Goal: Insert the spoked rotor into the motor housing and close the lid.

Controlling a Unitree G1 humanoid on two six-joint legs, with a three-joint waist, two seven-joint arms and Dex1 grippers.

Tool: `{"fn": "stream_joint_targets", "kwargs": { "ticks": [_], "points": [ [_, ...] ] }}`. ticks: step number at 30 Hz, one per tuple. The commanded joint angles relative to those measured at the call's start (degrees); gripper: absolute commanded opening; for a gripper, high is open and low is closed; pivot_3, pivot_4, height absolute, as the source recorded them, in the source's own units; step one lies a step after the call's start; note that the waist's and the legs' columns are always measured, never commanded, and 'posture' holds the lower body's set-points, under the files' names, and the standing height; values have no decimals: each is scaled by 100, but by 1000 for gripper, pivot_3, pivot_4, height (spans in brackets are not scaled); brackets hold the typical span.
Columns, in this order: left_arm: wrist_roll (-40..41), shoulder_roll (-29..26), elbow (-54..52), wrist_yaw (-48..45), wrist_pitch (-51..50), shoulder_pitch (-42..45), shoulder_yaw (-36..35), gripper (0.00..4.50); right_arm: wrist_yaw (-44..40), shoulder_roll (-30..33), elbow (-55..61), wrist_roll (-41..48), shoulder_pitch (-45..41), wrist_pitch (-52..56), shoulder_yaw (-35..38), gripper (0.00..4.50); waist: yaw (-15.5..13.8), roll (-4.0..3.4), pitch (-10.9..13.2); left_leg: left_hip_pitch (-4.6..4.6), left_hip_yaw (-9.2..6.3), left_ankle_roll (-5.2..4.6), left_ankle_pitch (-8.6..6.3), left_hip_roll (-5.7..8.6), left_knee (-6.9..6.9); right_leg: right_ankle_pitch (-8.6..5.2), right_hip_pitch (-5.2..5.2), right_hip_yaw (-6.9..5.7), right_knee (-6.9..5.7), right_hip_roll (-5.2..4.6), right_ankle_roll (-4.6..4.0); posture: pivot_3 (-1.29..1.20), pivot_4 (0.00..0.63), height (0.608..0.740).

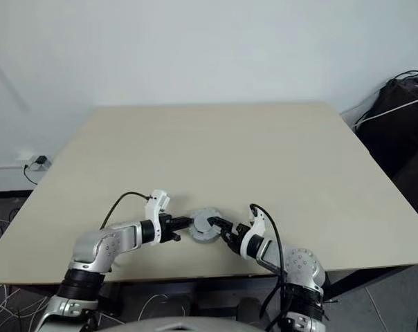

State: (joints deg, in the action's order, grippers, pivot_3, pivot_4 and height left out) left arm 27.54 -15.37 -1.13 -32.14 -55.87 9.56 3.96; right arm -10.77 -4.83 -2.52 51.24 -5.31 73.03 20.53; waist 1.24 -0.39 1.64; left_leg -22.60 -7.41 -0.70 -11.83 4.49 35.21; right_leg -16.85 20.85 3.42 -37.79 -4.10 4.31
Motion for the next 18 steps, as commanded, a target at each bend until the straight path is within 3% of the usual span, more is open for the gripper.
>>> {"fn": "stream_joint_targets", "kwargs": {
  "ticks": [1, 4, 5, 7, 15, 18],
  "points": [
    [-10, 97, -18, -11, -105, -23, 257, 0, -40, -634, -4, 283, -219, 56, -336, 4487, 14, -3, 2, 0, 0, 0, 0, 0, 0, 1, 0, 0, 0, 0, 0, 0, 0, 740],
    [-17, 93, -11, -3, -96, -26, 243, 0, -90, -584, 117, 396, -205, 210, -423, 4487, 17, -4, 3, -1, -1, 0, 0, 0, 0, 1, 1, 0, 0, -1, 0, 0, 0, 740],
    [-17, 94, -6, -4, -91, -28, 238, 0, -112, -576, 166, 439, -199, 263, -451, 4305, 16, -7, 5, -2, -2, 0, 0, 0, 0, 1, 2, 0, 0, 0, -1, 0, 0, 740],
    [-19, 100, 1, -4, -83, -32, 236, 0, -121, -579, 237, 494, -186, 341, -484, 3906, 10, -15, 13, -6, -1, 0, 0, 0, 0, 1, 7, 0, 1, 0, -1, 0, 0, 740],
    [-48, 134, 8, -18, -74, -40, 224, 0, -20, -625, 338, 525, -144, 409, -479, 1462, 8, -19, 21, -19, 0, 1, 1, 0, -12, 7, 29, 6, 1, 4, 9, 0, 0, 740],
    [-72, 145, 5, -31, -78, -43, 217, 0, 6, -603, 339, 529, -154, 310, -421, 1285, 6, -20, 22, -19, 2, 1, 1, 0, -11, 2, 28, 7, 1, 4, 0, 0, 0, 740]
  ]
}}
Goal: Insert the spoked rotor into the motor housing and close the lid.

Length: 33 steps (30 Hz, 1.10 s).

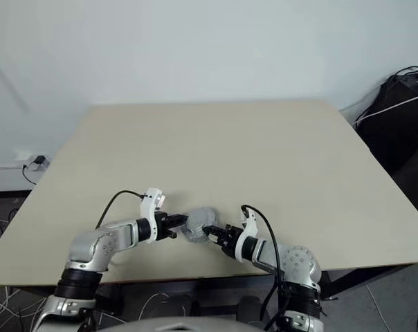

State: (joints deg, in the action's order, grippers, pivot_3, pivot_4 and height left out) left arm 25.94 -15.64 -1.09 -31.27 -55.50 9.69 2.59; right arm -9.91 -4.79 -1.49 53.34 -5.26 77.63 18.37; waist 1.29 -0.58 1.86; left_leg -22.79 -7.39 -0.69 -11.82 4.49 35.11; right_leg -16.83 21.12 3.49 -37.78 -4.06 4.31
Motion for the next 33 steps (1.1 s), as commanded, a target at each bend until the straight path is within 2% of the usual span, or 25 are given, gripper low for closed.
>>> {"fn": "stream_joint_targets", "kwargs": {
  "ticks": [1, 10, 16, 24, 29, 32, 33],
  "points": [
    [81, 175, 1, -121, -115, -59, 352, 0, -85, -594, 233, 323, -161, -162, -197, 1285, 0, -1, 1, 0, 1, 0, 0, 0, 1, 0, 0, 1, 0, 0, 0, 0, 0, 740],
    [110, 209, -93, -130, -105, -125, 340, 0, 35, -520, 332, 180, -89, -281, -225, 1285, -5, -2, 1, 0, 1, 0, 0, 0, 1, 0, 0, 1, 0, 1, 1, 0, 0, 740],
    [240, 360, -567, 8, -29, -363, 89, 0, 81, -451, 462, 252, 62, -318, -131, 1285, -21, -1, 3, -5, 2, 0, 0, 1, 0, 1, 1, 1, 3, -2, 2, 0, 0, 740],
    [386, 818, -1427, 287, 908, -955, -584, 0, 206, -401, 573, 461, 247, -392, -74, 1285, -58, 9, 35, -39, 1, 0, -1, 2, -1, 10, 36, 3, 4, -5, 13, 0, 0, 740],
    [959, 1484, -1693, 547, 1742, -1380, -1387, 0, 259, -415, 641, 716, 195, -570, 40, 1285, -29, 8, 36, -66, 4, 0, 0, 1, 5, 27, 63, 3, 4, -3, -7, 0, 0, 740],
    [1637, 1730, -1725, 530, 1569, -1728, -1659, 0, 304, -441, 696, 890, 137, -730, 79, 1285, -20, 9, 38, -72, 5, 0, -1, 0, 3, 27, 71, 4, 4, 0, -8, 0, 0, 740],
    [1890, 1781, -1717, 492, 1459, -1869, -1710, 387, 330, -448, 714, 945, 113, -788, 82, 1285, -18, 12, 41, -77, 4, -3, 0, 0, 4, 27, 75, 2, 5, 1, -8, 0, 0, 740]
  ]
}}
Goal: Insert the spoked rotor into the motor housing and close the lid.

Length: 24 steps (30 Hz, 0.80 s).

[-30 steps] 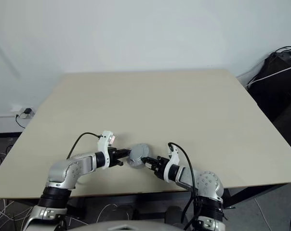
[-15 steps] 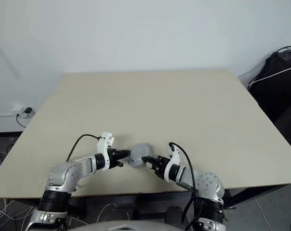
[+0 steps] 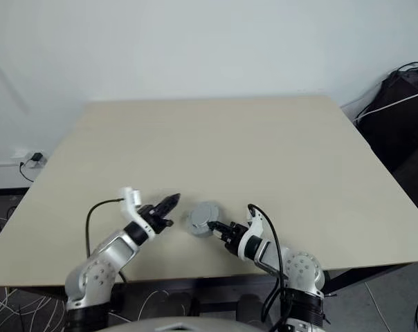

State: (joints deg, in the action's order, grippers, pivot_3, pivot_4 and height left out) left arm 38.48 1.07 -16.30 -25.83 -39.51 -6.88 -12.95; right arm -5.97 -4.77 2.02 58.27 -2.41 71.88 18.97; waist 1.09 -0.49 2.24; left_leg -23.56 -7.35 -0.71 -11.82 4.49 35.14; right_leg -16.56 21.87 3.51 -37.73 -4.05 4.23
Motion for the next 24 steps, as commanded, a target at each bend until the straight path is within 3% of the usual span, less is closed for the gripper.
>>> {"fn": "stream_joint_targets", "kwargs": {
  "ticks": [1, 13, 24],
  "points": [
    [846, 152, -196, -73, -209, -320, -190, 610, -33, -453, 376, 503, -185, -258, 18, 1285, 7, 6, 6, -3, 0, -3, 1, 0, 0, 0, 2, 0, 0, 0, 0, 0, 0, 740],
    [2865, 490, 305, 337, -761, -1034, -543, 4454, 197, -361, 439, 1087, -346, -770, -88, 1285, 39, 11, 26, -2, 0, -1, -2, -3, 17, -23, -6, 1, -2, 27, -4, 0, 0, 740],
    [3771, 599, 367, 413, -715, -1232, -177, 4500, 285, -203, 668, 1789, -118, -398, -661, 1285, 33, 12, 27, -2, 5, -2, -1, -5, 16, -14, -5, 6, -3, 30, -27, 0, 0, 740]
  ]
}}
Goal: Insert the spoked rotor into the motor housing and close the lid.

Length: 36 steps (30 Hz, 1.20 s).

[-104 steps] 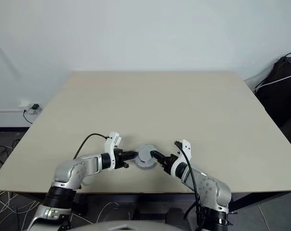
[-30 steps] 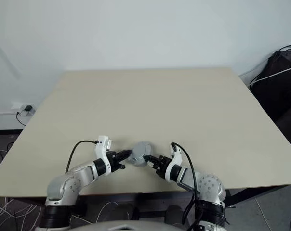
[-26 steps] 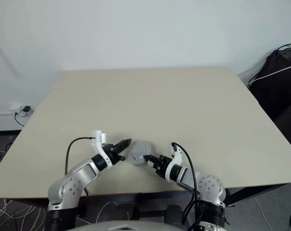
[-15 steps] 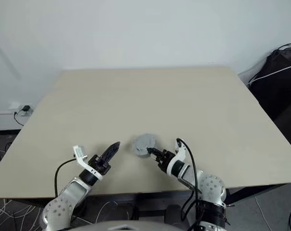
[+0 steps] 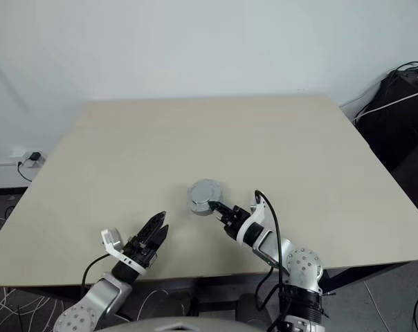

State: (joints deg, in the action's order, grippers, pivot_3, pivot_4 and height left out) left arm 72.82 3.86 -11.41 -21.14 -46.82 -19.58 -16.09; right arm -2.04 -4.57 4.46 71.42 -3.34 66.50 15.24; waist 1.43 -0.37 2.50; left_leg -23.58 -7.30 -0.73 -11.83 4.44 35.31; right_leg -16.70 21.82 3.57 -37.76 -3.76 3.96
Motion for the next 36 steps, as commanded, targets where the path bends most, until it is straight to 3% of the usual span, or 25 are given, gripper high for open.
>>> {"fn": "stream_joint_targets", "kwargs": {
  "ticks": [1, 27, 30, 35, 36],
  "points": [
    [417, 308, -131, -74, 14, 34, 182, 4500, -107, -206, 452, 523, 4, 178, -360, 1285, 2, 0, 0, 0, 0, 0, 0, 0, 0, 0, 0, 0, 0, 0, 0, 0, 0, 740],
    [876, 237, -108, -83, 554, 15, 669, 4500, 120, 390, 532, 1371, 164, 341, -968, 1285, -9, 1, -1, 0, 3, -2, -1, 1, 22, 2, -12, 1, -1, 3, 0, 0, 0, 740],
    [901, 219, -120, -77, 535, -2, 698, 3858, 139, 433, 521, 1399, 163, 295, -990, 1285, -9, 1, -1, 1, 2, -2, -1, 1, 23, 2, -13, 1, -2, 4, 0, 0, 0, 740],
    [919, 211, -151, -35, 530, -17, 720, 2239, 172, 481, 502, 1434, 192, 228, -1031, 1285, -8, 1, 0, 0, 2, -3, -1, 1, 23, 3, -13, 1, -2, 4, 0, 0, 0, 740],
    [936, 205, -158, -26, 535, -21, 728, 2130, 183, 488, 498, 1428, 192, 203, -1039, 1285, -8, 1, 0, 0, 1, -2, -1, 0, 24, 3, -14, 0, -1, 4, 0, 0, 0, 740]
  ]
}}
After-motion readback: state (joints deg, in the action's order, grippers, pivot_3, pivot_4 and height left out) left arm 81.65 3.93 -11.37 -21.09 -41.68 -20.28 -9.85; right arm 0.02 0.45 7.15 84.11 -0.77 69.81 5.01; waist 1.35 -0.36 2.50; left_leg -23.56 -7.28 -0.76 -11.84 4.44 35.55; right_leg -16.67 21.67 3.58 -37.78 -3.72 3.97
